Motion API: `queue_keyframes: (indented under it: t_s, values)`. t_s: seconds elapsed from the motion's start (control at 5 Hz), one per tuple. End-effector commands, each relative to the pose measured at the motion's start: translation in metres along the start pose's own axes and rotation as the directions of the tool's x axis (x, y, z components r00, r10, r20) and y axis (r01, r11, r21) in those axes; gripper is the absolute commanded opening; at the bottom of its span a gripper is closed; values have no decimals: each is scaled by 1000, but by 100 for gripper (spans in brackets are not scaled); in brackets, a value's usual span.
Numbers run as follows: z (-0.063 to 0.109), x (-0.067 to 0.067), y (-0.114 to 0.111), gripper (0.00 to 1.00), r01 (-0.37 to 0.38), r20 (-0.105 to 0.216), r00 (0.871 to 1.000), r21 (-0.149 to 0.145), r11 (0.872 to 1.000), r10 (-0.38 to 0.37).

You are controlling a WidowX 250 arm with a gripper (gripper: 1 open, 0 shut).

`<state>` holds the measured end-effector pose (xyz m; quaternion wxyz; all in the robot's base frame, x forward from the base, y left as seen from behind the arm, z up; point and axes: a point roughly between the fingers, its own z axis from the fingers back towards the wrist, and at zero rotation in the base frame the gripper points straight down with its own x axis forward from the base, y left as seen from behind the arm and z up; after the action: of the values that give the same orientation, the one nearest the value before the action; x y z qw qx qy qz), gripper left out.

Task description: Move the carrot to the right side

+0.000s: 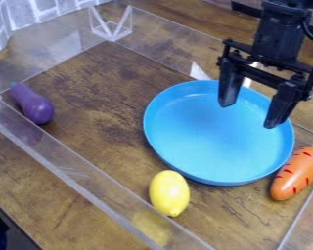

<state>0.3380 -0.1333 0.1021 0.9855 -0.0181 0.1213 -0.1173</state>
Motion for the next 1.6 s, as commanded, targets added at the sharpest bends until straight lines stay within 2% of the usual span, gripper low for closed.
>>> queue_keyframes:
  t_s: [0.0, 0.2, 0.6, 0.8, 1.0, 1.2, 1.4]
  values:
    - [44, -13, -1, 100, -13, 109, 994, -3, 1000, 14]
    - [39, -16, -4, 100, -3, 84, 996, -7, 1000, 4]
    - [21, -20, -14, 100, 8, 2, 1000, -19, 1000, -8]
    - [19, -15, -13, 100, -9, -22, 1000, -26, 1000, 9]
    - [33, -16, -7, 100, -44, -25, 999, -17, 999, 44]
    - [28, -14, -9, 100, -40, -40, 998, -19, 999, 39]
    - [14, -14, 2, 100, -28, -57, 998, -19, 999, 27]
